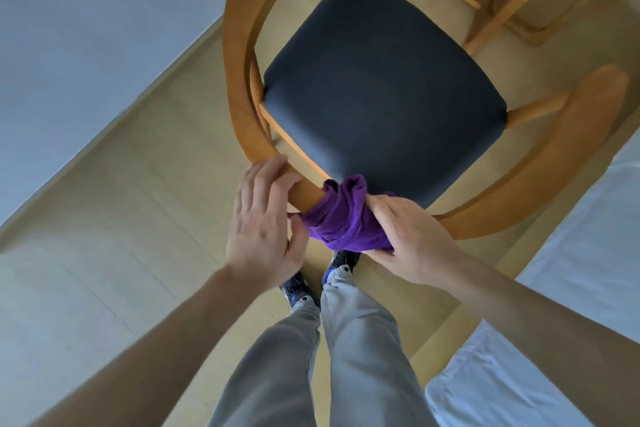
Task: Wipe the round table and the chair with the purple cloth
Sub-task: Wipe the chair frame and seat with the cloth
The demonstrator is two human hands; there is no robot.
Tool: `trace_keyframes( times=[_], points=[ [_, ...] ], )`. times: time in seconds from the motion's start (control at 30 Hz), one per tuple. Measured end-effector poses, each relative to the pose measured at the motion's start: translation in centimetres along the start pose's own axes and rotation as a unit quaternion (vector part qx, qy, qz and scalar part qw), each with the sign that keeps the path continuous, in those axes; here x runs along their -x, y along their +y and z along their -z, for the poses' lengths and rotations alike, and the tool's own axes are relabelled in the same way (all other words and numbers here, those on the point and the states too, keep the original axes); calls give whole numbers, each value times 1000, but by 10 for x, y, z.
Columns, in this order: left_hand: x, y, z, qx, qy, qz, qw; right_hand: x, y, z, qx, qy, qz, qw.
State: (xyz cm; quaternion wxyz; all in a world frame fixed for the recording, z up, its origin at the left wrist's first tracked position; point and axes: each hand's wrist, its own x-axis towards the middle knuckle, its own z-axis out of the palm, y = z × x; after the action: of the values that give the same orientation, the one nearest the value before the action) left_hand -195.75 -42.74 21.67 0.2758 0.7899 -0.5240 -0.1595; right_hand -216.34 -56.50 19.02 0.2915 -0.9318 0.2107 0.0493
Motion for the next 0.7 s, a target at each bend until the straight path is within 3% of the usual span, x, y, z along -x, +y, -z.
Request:
trace_keyframes(
  times=[0.17,0.3,0.43,0.5,0.57,0.63,0.7],
  points=[
    [38,22,-3,92,51,113,988,-38,-37,-9,-10,73,-10,997],
    [42,29,-8,177,119,216,953,-86,-88,-6,-52,117,-77,989],
    [26,29,-3,302,92,359,879,-154,-116,18,-120,6,-171,978],
    [12,28,4,363,62,380,848,-180,-102,34,-267,-82,-213,936],
    [-7,29,5,406,49,406,817,-182,-81,45,-396,-103,-221,885],
    [-29,31,-1,403,67,436,802,-154,-63,44,-458,-52,-219,860],
    [-51,27,-6,363,101,464,802,-110,-52,32,-381,24,-234,894]
  ],
)
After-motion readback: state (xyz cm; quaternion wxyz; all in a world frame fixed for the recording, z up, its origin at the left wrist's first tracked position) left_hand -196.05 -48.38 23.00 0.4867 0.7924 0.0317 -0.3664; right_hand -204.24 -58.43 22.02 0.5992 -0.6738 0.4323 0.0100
